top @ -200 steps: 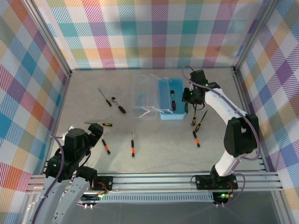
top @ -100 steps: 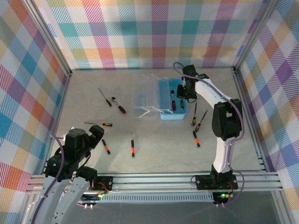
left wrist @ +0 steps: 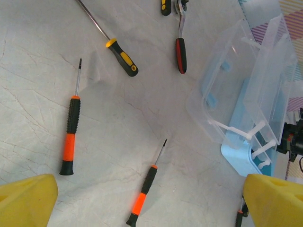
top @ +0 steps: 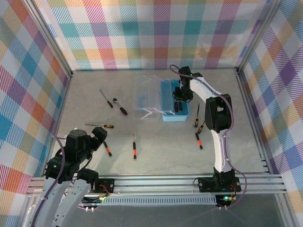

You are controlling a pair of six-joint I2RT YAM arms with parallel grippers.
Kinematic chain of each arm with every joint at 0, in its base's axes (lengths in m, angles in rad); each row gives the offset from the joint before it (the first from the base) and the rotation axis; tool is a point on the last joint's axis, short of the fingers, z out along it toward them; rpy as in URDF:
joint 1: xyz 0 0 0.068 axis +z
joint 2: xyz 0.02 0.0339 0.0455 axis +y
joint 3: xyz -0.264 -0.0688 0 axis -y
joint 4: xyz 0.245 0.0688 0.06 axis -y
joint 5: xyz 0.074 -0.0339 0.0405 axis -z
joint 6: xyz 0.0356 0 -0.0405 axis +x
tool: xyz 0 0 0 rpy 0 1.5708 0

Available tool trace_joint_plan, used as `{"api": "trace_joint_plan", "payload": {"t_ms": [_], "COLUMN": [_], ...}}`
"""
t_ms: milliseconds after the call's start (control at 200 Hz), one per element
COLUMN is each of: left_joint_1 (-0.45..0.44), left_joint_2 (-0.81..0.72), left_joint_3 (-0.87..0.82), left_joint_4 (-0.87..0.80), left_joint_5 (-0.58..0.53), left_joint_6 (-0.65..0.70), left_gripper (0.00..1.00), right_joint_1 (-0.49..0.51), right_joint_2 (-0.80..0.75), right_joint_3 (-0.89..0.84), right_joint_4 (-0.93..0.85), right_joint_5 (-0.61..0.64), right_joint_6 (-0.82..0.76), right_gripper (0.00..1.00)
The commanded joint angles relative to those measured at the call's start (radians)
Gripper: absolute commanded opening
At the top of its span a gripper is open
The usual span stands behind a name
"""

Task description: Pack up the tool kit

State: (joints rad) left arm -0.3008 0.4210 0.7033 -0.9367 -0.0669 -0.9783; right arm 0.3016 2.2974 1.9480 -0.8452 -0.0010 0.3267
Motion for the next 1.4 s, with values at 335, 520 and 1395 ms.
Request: {"api": "trace_joint_plan", "payload": {"t_ms": [335,520,1395], "left_joint_1": [-0.004,-0.004,-0.003], "left_joint_2": [0.005,0.01,0.596], "left_joint_3": [0.018,0.05,0.408], "left_joint_4": [0.137,0.137,0.144], "left_joint_5": [0.116,0.115,0.04], "left_joint_6": [0.122,0.158,0.413], "left_gripper": [1.0,1.0,0.96], "right_joint_1": [0.003,0.003,0.009], "right_joint_2": [0.004,-0.035,-1.295], "right_joint_3": [0.085,0.084,-1.282], "right_joint_4": [-0.074,-0.08,0.644], "right_joint_5": [-0.057,-0.065,0.094], "right_joint_6": [0.031,0.032,0.268], "right_gripper": [0.22,0.3,0.73]}}
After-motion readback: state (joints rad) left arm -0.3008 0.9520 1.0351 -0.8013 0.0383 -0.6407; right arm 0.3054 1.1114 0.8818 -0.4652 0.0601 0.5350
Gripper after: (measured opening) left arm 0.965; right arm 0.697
